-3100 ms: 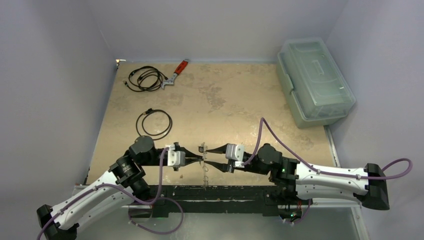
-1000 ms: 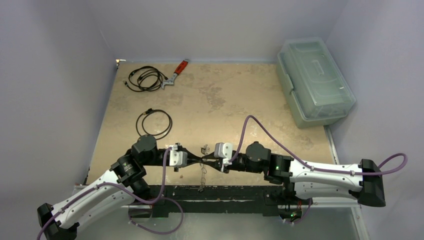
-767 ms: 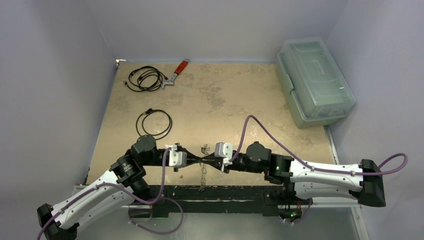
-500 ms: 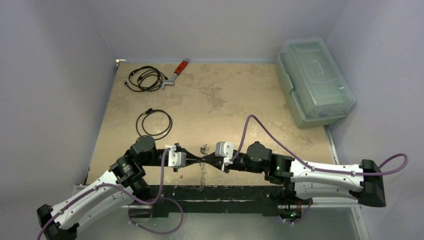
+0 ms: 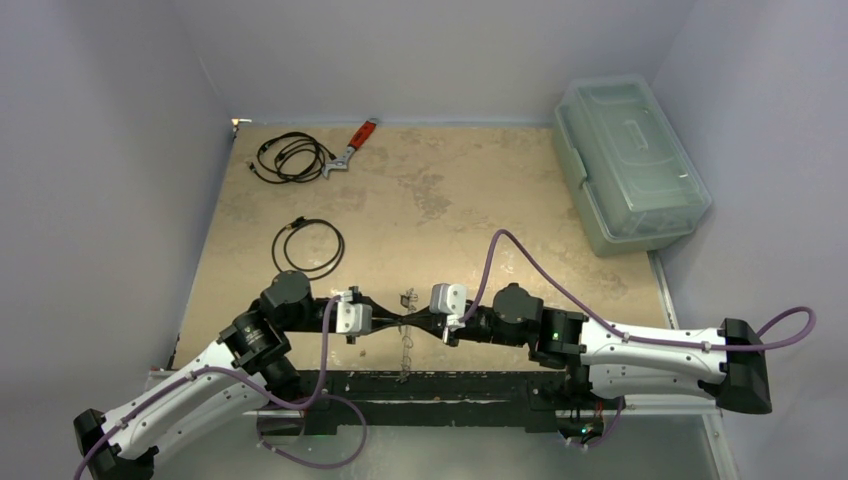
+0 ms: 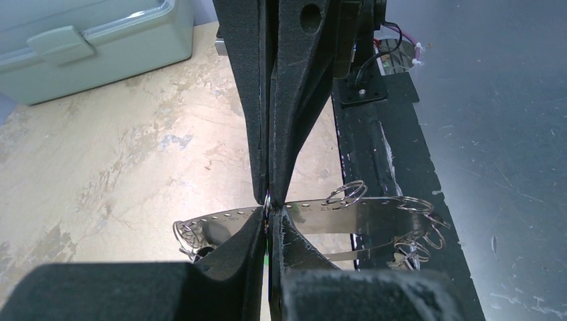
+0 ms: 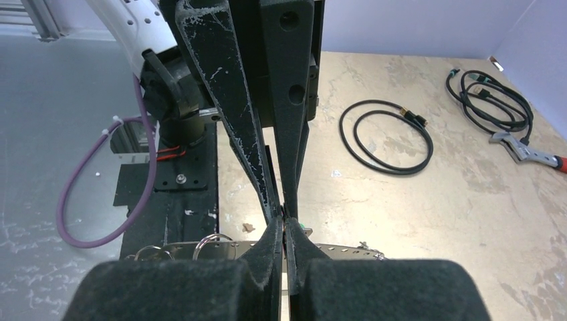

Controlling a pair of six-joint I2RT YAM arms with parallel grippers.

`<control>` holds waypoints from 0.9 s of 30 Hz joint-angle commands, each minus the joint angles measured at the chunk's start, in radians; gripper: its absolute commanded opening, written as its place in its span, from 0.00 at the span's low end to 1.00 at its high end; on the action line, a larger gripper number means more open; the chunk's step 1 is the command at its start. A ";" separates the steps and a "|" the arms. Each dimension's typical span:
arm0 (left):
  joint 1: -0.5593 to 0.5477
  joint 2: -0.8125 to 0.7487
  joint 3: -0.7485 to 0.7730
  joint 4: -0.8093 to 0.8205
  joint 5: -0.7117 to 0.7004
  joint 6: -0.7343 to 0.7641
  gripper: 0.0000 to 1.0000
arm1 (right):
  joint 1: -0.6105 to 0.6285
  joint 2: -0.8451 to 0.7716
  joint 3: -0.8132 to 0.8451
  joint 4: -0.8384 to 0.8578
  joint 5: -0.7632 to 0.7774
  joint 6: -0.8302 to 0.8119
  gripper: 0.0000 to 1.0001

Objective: Put the keys on the keyring

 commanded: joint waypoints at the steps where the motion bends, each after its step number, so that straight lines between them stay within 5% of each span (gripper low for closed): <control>1: 0.001 -0.016 0.031 0.079 0.052 -0.015 0.00 | -0.001 0.015 0.025 -0.004 0.004 0.002 0.00; 5: 0.002 -0.026 0.027 0.079 0.041 -0.017 0.00 | -0.001 0.002 0.016 0.010 0.006 -0.001 0.00; 9: 0.001 -0.060 0.016 0.123 0.010 -0.031 0.40 | -0.001 -0.048 -0.013 0.058 0.015 -0.003 0.00; 13: 0.002 -0.108 0.002 0.133 -0.009 -0.030 0.53 | -0.001 -0.107 -0.045 0.109 0.006 -0.006 0.00; 18: 0.002 -0.115 -0.008 0.148 -0.003 -0.035 0.52 | -0.001 -0.170 -0.077 0.149 0.010 -0.007 0.00; 27: 0.001 -0.050 -0.008 0.192 0.043 -0.064 0.31 | -0.001 -0.181 -0.086 0.178 -0.024 -0.002 0.00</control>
